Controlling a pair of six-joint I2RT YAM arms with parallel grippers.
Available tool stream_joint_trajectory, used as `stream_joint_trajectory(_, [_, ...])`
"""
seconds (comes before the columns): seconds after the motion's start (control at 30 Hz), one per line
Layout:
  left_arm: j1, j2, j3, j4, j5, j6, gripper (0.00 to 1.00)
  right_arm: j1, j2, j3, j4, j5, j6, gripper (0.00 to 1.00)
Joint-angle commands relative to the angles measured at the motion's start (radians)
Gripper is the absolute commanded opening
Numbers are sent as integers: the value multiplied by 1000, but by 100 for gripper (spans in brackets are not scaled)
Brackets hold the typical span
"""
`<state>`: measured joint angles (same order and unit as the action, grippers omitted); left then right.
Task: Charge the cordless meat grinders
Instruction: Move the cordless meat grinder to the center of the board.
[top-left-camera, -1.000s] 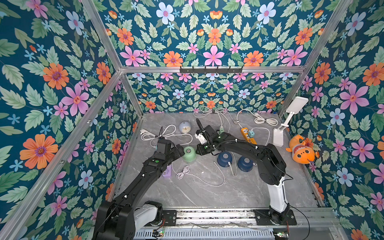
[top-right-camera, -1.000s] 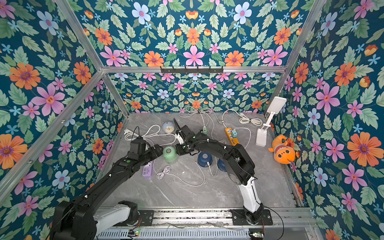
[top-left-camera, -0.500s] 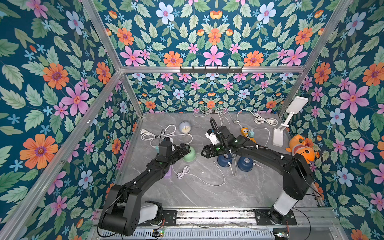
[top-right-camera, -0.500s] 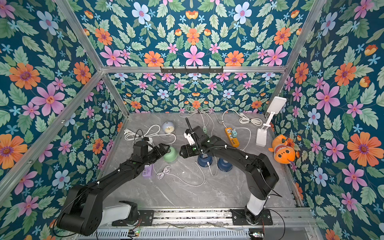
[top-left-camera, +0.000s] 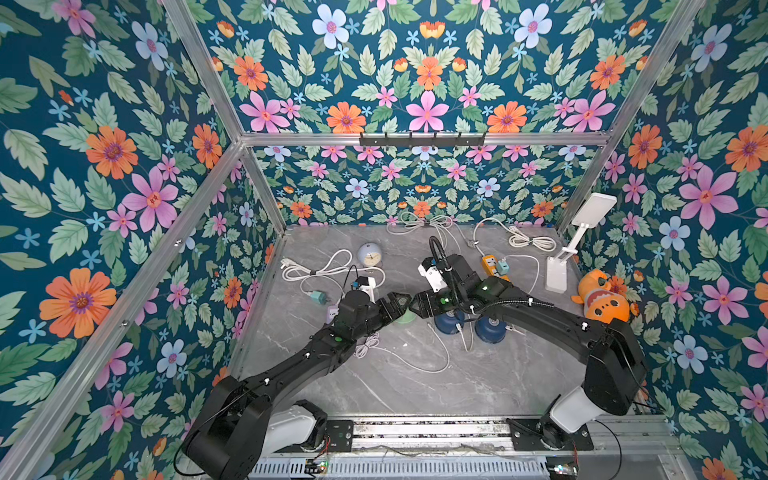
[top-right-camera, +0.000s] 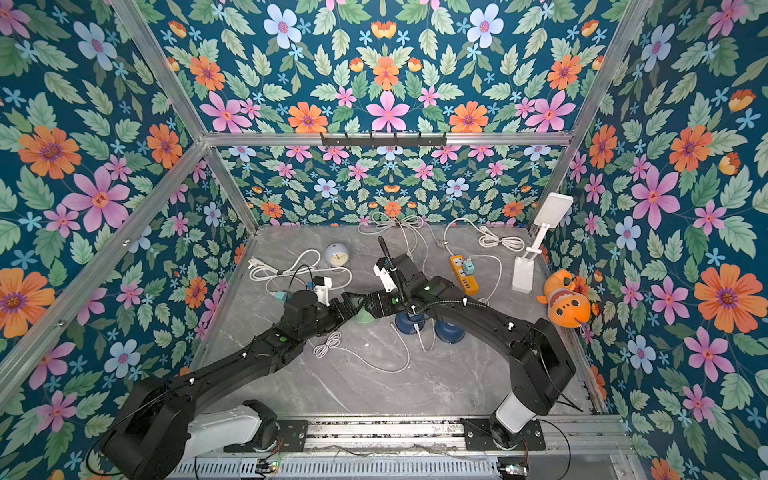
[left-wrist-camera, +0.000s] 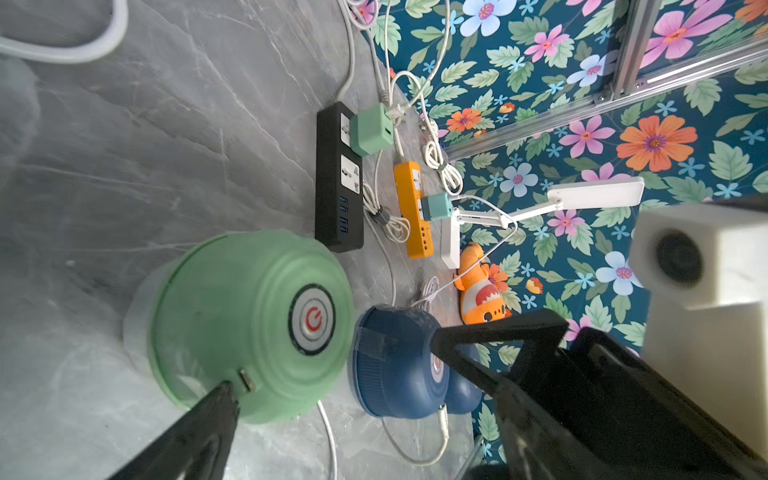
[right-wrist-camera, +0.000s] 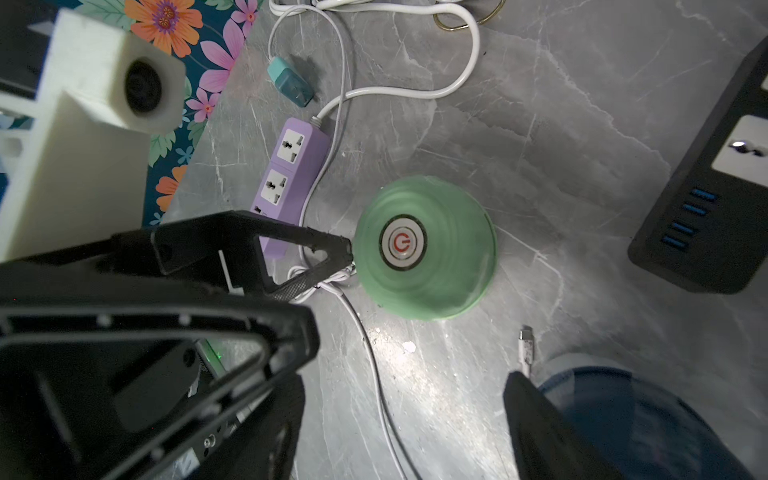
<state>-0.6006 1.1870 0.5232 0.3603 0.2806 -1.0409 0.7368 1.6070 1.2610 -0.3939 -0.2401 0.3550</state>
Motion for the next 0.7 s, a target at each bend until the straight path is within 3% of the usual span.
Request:
stream_joint_trajectory(0.0, [-29,-17,-9,48,-55,-42,97,-3,13,10,-39,63,5,61])
stream_joint_trajectory(0.2, [-35,-154,30,-225,-223,26,97,-47,106,49,-71,61,22,34])
stream_joint_trajectory(0.33, [-23,-187,95,-452,-335,103,97,-49,189,112,-82,49,6,29])
stream_joint_trajectory(0.4, [-8,-192,100,-485,-347,129,97,-50,230,149,-92,44,0,29])
stream_joint_trajectory(0.67, [167,-204,32,-471,-234,179,97,-48,385,312,-83,-88,-24,27])
